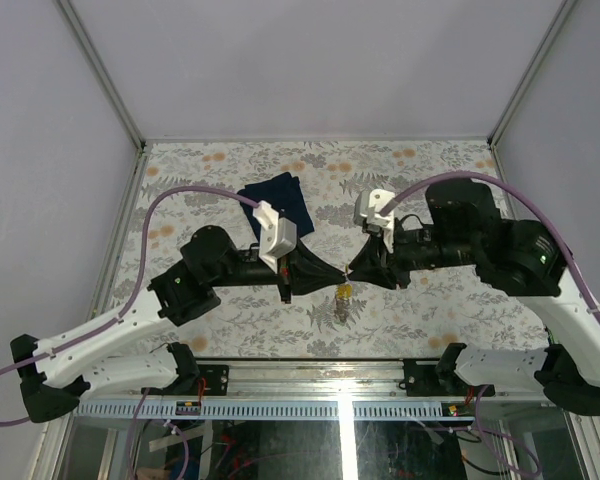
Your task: Put the keys on the keyring
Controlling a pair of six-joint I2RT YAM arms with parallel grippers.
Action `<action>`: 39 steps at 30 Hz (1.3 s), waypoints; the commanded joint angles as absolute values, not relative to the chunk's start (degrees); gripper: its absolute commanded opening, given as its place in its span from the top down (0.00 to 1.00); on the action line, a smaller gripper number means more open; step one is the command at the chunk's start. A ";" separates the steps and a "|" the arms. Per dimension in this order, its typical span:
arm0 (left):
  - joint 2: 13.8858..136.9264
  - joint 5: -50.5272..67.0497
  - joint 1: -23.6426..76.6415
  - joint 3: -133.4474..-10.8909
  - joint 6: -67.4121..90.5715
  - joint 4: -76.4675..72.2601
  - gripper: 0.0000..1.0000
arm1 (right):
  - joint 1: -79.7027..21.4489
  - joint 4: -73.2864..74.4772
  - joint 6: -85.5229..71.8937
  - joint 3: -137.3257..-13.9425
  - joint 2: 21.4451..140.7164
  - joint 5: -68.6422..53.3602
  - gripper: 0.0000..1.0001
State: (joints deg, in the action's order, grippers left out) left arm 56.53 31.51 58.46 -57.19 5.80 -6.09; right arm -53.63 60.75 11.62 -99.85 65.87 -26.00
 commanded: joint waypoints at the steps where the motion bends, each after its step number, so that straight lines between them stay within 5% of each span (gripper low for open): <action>1: 52.16 26.43 58.70 -54.81 7.97 -14.25 1.00 | -53.88 44.54 3.76 -95.19 58.70 -19.57 0.69; 9: 46.68 21.02 58.70 -46.47 14.11 -30.41 1.00 | -53.88 25.63 -13.98 -79.98 49.10 -13.37 0.65; 20: 47.37 21.90 58.64 -45.59 17.71 -37.13 1.00 | -53.88 9.70 -10.26 -63.70 42.82 -24.09 0.63; 39: 49.63 24.62 58.70 -46.77 18.46 -37.57 1.00 | -53.88 1.83 -10.09 -59.02 44.20 -29.54 0.60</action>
State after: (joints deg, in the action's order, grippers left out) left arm 49.84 23.81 58.46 -45.39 17.89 -31.31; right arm -53.63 6.48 -10.07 -58.89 43.62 -27.68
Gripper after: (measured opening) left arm 0.014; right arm 0.421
